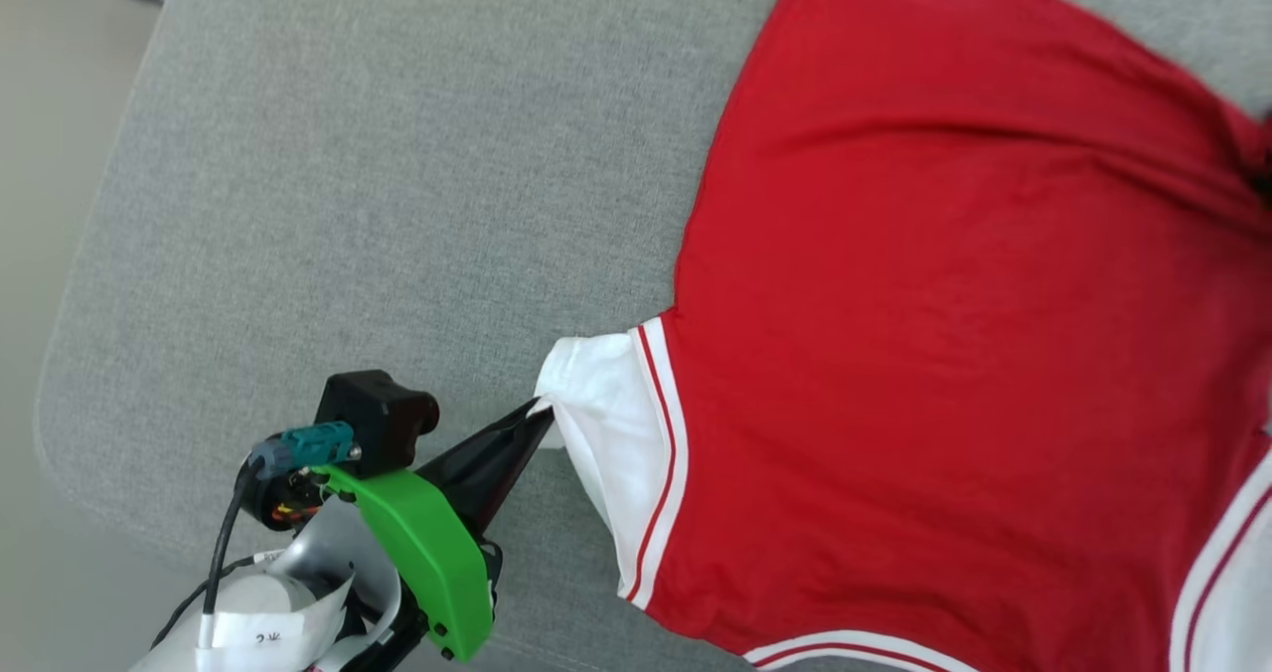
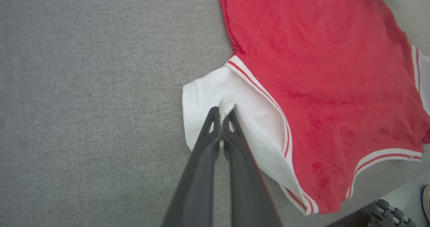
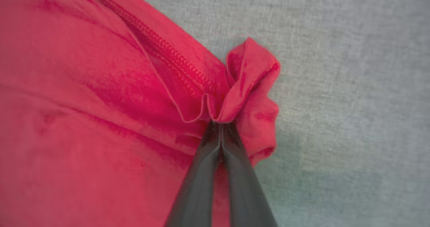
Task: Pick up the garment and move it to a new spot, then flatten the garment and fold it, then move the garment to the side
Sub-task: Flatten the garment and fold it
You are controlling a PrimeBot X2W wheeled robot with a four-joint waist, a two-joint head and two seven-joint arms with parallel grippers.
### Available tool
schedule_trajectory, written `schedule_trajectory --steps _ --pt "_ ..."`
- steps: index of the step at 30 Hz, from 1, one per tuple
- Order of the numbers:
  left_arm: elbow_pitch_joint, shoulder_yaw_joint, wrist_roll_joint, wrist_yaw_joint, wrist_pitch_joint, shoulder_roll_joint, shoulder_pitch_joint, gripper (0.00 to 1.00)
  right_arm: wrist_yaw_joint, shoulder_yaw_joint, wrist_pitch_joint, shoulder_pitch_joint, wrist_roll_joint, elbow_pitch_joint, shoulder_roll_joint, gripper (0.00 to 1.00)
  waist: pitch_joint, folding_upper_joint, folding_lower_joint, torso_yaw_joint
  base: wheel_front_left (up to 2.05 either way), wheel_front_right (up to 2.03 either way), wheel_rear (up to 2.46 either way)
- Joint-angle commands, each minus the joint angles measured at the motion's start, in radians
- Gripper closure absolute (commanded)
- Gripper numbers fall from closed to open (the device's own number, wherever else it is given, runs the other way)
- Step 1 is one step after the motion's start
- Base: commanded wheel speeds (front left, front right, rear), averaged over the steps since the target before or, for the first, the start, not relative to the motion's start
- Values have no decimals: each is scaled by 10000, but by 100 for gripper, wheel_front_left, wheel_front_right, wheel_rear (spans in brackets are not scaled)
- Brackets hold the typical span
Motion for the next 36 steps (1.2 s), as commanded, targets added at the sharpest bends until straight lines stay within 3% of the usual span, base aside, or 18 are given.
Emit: schedule_trajectory --steps 1,10,17,27,36 --pt "51 45 -100 61 12 55 62 100 -6 55 71 856 114 286 39 100 -929 -1 1 -577 0 0 0" --pt "366 131 -563 260 -101 -114 499 100 -6 -402 -608 3179 903 -325 117 100 -2344 -1 1 -1243 0 0 0" --pt "622 158 -758 339 -442 -319 871 100 -6 -778 -1063 5106 1567 -2002 184 100 -3023 -1 1 -1686 0 0 0" --pt "1234 234 -912 370 -1251 -877 1200 100 -6 -1508 -1113 7732 1908 -4303 931 100 -3720 -1 1 -2104 0 0 0" --pt "1549 90 -890 395 -1398 -1060 1323 100 -6 -1668 -1661 8869 1595 -4475 1662 100 -3902 -1 1 -2211 0 0 0"
